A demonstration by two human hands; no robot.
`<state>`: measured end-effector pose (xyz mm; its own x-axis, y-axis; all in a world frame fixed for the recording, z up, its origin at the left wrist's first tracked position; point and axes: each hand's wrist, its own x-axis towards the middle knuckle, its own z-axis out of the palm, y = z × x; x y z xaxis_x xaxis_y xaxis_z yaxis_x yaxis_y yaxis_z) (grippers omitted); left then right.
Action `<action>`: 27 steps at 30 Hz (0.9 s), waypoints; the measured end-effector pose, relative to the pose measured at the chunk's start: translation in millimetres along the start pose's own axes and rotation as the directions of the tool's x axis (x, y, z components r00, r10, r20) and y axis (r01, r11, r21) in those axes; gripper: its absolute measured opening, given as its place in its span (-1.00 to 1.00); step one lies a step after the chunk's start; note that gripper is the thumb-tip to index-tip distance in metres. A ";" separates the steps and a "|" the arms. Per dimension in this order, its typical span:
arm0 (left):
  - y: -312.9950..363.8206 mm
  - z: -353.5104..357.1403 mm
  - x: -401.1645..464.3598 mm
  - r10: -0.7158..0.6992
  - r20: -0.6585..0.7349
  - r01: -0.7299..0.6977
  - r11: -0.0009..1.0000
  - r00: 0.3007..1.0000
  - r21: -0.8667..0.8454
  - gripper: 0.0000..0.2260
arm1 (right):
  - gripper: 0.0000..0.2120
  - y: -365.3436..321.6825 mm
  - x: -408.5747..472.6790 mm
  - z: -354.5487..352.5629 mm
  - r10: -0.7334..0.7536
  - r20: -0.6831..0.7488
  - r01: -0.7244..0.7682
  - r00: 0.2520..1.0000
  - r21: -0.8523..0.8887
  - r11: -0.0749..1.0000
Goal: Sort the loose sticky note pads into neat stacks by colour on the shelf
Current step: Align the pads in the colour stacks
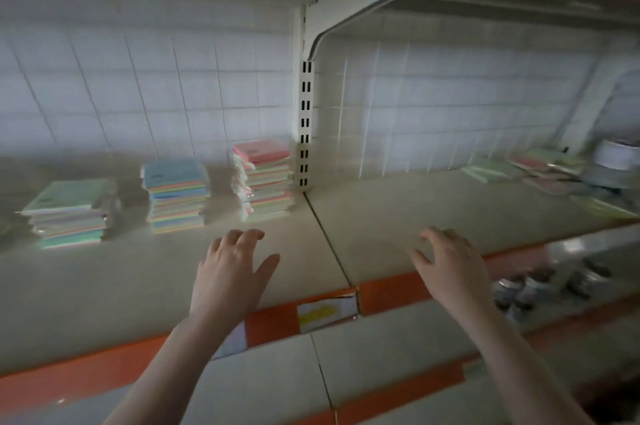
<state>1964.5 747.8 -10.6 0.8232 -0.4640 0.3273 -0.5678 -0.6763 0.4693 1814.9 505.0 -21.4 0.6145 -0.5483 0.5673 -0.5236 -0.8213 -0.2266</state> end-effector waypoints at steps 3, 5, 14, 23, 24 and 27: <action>45.3 19.9 4.8 0.035 0.003 -0.035 0.999 0.999 -0.001 -0.58 | -0.79 48.2 4.6 -11.5 0.039 -0.036 -0.038 0.999 0.019 0.999; 81.8 38.8 6.8 0.042 0.011 -0.042 0.999 0.999 -0.001 -0.58 | -0.79 88.3 7.2 -20.2 0.048 -0.051 -0.047 0.998 0.023 0.999; 238.8 121.7 37.6 0.064 0.049 -0.062 0.997 0.997 -0.049 -0.57 | -0.83 271.9 44.6 -56.4 0.110 -0.068 -0.111 0.992 -0.015 0.994; 309.9 179.8 106.2 0.122 0.064 -0.121 0.992 0.990 -0.020 -0.56 | -0.73 358.0 110.6 -36.8 0.186 0.010 -0.187 0.982 0.002 0.982; 315.7 186.0 118.0 0.136 0.057 -0.135 0.991 0.989 -0.019 -0.57 | -0.73 365.9 118.3 -32.1 0.179 -0.003 -0.179 0.984 -0.005 0.984; 336.3 203.9 152.7 0.143 0.070 -0.142 0.990 0.987 -0.026 -0.59 | -0.75 388.1 138.8 -23.6 0.221 0.000 -0.221 0.975 -0.007 0.975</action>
<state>1900.0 332.9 30.0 0.7317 -0.5949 0.3328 -0.6785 -0.5887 0.4394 1683.0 113.9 -11.9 0.4836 -0.7159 0.5036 -0.6502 -0.6790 -0.3408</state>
